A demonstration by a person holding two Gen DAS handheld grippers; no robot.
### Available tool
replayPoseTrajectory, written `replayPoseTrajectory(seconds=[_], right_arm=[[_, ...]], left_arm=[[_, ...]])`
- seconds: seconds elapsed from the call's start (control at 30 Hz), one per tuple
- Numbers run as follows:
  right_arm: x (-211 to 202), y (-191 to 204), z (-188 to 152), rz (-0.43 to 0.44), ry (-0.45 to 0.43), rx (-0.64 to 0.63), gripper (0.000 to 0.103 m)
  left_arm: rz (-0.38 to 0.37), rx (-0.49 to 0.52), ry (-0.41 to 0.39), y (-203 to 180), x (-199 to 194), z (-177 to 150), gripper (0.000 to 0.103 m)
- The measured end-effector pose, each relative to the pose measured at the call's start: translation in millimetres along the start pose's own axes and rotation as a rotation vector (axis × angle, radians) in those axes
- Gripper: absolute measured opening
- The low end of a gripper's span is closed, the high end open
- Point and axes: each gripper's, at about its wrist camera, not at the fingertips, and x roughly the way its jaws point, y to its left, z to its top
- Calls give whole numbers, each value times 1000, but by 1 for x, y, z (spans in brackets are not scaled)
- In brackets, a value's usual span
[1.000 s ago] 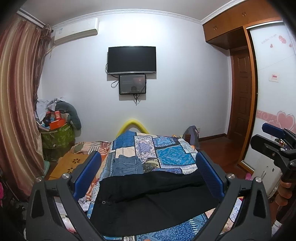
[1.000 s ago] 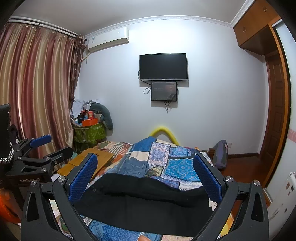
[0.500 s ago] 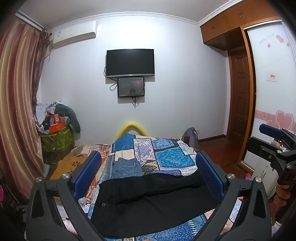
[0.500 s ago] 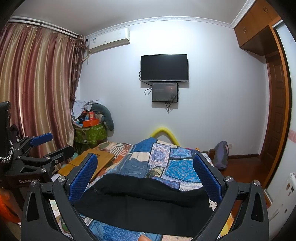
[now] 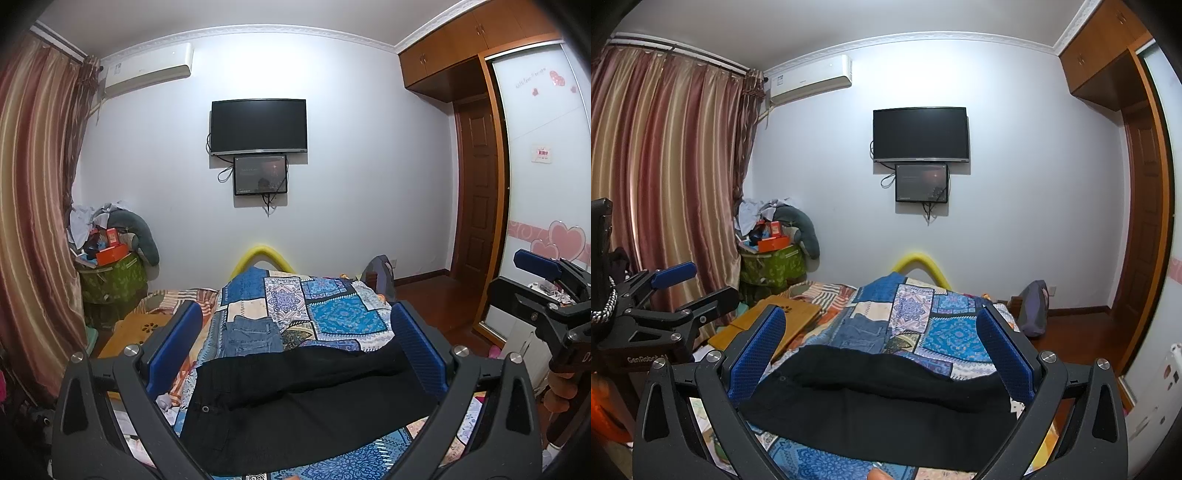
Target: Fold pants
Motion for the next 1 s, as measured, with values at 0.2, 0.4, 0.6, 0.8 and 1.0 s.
replayPoseTrajectory(seconds=[0.2,0.4,0.6,0.8,1.0], right_arm=[[1,1,-2,-3,1,4,103],[3,1,-2,-3,6,8,103],[6,-2,-3,-1,8,14,103],[9,-4,-5,-3,12,17,103],[22,-5,-11,-17,24,16,103]], left_arm=[[-6,-2,1,-1,-1,0,103],[-10,-6,5,2,2,3,103],[-14,-10,9,3,4,2,103],[-21,-13,13,9,6,1,103],[-12,-9,27,16,18,-2,103]])
